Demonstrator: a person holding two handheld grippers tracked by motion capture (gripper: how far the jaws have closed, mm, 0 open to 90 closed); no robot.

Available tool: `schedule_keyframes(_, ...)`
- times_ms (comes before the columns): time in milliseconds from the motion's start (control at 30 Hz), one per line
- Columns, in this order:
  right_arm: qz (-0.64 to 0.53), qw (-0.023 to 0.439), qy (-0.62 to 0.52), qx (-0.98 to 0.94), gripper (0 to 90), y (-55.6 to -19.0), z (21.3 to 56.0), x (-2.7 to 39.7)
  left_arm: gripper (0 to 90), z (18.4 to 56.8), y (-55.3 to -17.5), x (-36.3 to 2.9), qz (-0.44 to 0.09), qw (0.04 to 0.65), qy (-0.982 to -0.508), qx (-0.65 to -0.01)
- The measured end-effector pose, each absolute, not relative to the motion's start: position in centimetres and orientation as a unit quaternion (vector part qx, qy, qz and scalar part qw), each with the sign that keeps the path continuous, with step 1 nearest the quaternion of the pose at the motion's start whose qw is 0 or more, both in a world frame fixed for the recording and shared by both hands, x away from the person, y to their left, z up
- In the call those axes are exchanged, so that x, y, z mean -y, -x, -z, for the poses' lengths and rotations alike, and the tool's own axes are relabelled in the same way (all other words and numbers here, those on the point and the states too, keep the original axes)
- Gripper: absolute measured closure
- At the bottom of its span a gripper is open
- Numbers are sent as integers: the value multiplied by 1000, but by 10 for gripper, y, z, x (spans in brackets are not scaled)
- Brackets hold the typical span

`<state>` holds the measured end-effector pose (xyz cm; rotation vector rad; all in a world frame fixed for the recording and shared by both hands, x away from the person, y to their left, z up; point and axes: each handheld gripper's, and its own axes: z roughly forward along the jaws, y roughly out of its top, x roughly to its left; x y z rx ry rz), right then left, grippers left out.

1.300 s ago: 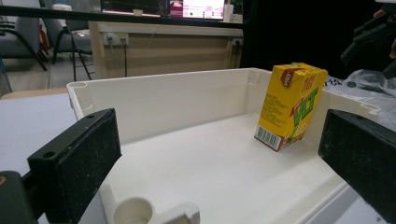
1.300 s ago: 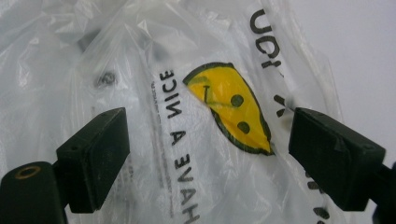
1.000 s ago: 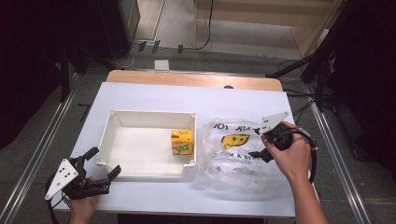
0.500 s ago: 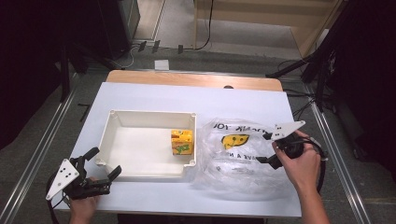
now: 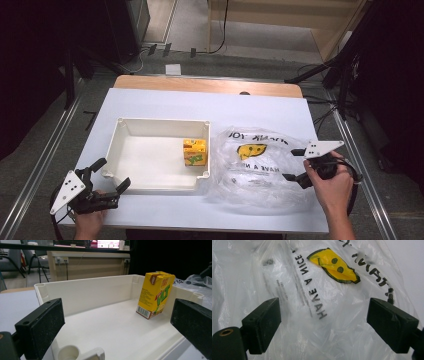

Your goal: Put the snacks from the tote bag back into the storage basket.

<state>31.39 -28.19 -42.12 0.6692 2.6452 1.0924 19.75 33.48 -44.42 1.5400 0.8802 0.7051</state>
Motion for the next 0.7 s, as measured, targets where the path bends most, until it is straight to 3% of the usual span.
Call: schedule_keyframes(700,-424,112,-259,-860,133,-287,438,321,0,444,-197,-333,-303,575,-660,-376)
